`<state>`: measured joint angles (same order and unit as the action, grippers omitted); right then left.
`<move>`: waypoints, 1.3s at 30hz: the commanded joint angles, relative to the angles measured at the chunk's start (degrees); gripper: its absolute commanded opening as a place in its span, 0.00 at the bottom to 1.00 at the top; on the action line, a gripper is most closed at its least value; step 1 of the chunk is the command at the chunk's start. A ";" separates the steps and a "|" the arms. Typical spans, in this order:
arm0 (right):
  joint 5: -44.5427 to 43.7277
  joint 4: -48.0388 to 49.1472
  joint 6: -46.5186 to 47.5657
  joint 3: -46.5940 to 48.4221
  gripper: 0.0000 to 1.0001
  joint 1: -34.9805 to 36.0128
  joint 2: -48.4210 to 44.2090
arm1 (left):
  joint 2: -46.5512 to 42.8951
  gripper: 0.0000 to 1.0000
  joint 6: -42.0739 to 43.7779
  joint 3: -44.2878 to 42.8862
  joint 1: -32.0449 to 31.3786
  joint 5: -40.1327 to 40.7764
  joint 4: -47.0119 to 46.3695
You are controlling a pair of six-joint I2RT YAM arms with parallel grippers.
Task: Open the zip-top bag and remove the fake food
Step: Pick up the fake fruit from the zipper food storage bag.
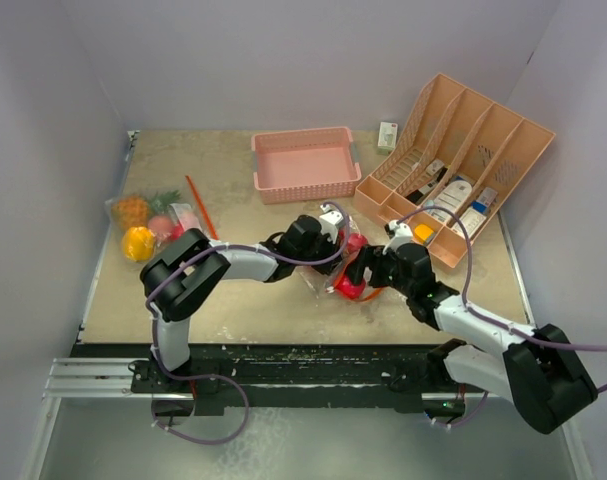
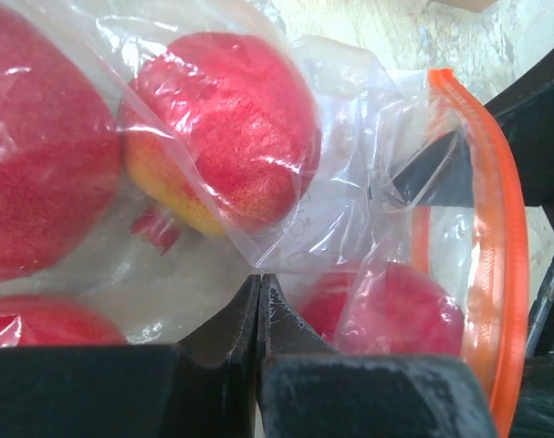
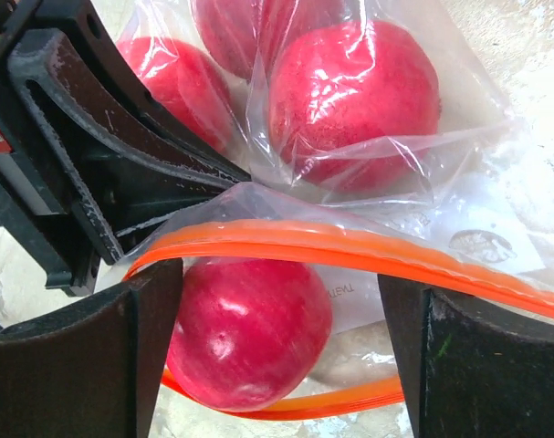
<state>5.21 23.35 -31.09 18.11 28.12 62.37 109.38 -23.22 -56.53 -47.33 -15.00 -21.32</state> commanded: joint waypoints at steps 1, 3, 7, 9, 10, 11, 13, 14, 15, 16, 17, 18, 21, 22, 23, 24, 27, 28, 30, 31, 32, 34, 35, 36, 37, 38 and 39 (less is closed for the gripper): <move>1.33 -1.59 -0.18 0.76 0.91 0.32 -0.06 | 1.88 0.00 -0.20 -0.59 0.13 -0.63 2.57; 2.07 -1.31 -0.41 1.14 0.93 0.36 1.60 | 1.70 0.00 -0.24 -0.84 0.14 -0.60 2.77; 5.07 1.37 -1.78 1.17 0.93 0.36 4.78 | 1.43 0.00 -0.24 -0.90 0.16 -0.19 3.36; 6.78 3.11 -2.80 0.78 0.93 0.36 5.96 | 1.27 0.00 -0.22 -0.87 0.18 0.39 3.68; 7.50 3.94 -3.29 0.24 0.93 0.35 6.35 | 1.27 0.00 -0.30 -0.87 0.22 0.60 3.70; 7.99 4.72 -3.64 -0.07 0.94 0.38 6.62 | 1.26 0.00 -0.28 -0.87 0.22 0.61 3.74; 8.19 5.33 -4.31 -0.78 0.93 0.43 6.67 | 1.27 0.00 -0.41 -0.87 0.23 0.78 3.74; 7.98 5.37 -4.51 -1.14 0.91 0.42 6.29 | 1.19 0.00 -0.42 -0.89 0.30 0.79 3.69; 7.63 5.20 -4.65 -1.53 0.86 0.44 5.90 | 1.18 0.00 -0.35 -0.93 0.32 0.77 3.62; 7.21 4.89 -4.77 -1.72 0.82 0.40 5.25 | 1.12 0.00 -0.33 -0.90 0.31 0.83 3.67; 6.84 4.31 -4.75 -1.84 0.78 0.42 4.61 | 1.15 0.00 -0.33 -0.94 0.40 0.90 3.66; 6.50 3.59 -4.77 -1.88 0.73 0.39 3.93 | 1.10 0.00 -0.33 -1.01 0.46 0.87 3.73; 5.15 0.81 -4.71 -1.34 0.60 0.37 1.54 | 0.94 0.00 -0.26 -1.01 0.82 0.80 3.83; 4.59 -0.44 -4.65 -1.04 0.58 0.41 0.77 | 0.85 0.00 -0.23 -0.96 0.96 0.84 3.83; 4.02 -1.63 -4.53 -0.62 0.56 0.38 0.06 | 0.78 0.00 -0.24 -0.93 1.07 0.78 3.84; 3.72 -2.80 -4.26 -0.27 0.56 0.43 -0.59 | 0.68 0.00 -0.20 -0.79 1.16 0.79 3.83; 3.92 -5.43 -3.63 1.11 0.71 0.37 -1.44 | 0.45 0.00 -0.23 -0.67 1.34 0.81 3.92; 4.29 -5.84 -3.56 1.38 0.77 0.41 -1.38 | 0.36 0.00 -0.24 -0.64 1.36 0.78 3.92; 4.77 -5.97 -3.22 1.48 0.84 0.36 -0.76 | 0.30 0.00 -0.30 -0.53 1.44 0.83 3.86; 4.37 -6.14 -3.00 1.32 0.81 0.41 -0.56 | 0.28 0.00 -0.39 -0.49 1.45 0.77 3.83; 4.02 -6.14 -2.84 1.13 0.75 0.40 -0.50 | 0.32 0.00 -0.41 -0.46 1.52 0.77 3.75; 3.93 -6.17 -2.67 0.82 0.63 0.40 -0.64 | 0.22 0.00 -0.51 -0.45 1.61 0.63 3.70; 3.93 -6.32 -2.87 0.72 0.59 0.41 -0.79 | 0.17 0.00 -0.46 -0.39 1.63 0.53 3.70; 3.93 -6.58 -2.92 0.77 0.55 0.36 -1.02 | 0.09 0.00 -0.50 -0.42 1.69 0.55 3.74; 3.83 -6.88 -3.00 0.81 0.52 0.41 -1.47 | 0.05 0.00 -0.42 -0.30 1.78 0.53 3.74; 3.70 -7.29 -3.09 0.94 0.48 0.41 -1.99 | 0.04 0.00 -0.41 -0.32 1.93 0.51 3.74; 3.73 -7.87 -3.13 1.25 0.46 0.41 -2.69 | 0.11 0.00 -0.35 -0.33 1.97 0.50 3.74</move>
<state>9.96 16.56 -34.76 17.37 28.23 61.78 109.95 -23.40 -56.55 -46.13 -14.74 -17.45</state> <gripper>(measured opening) 0.819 0.003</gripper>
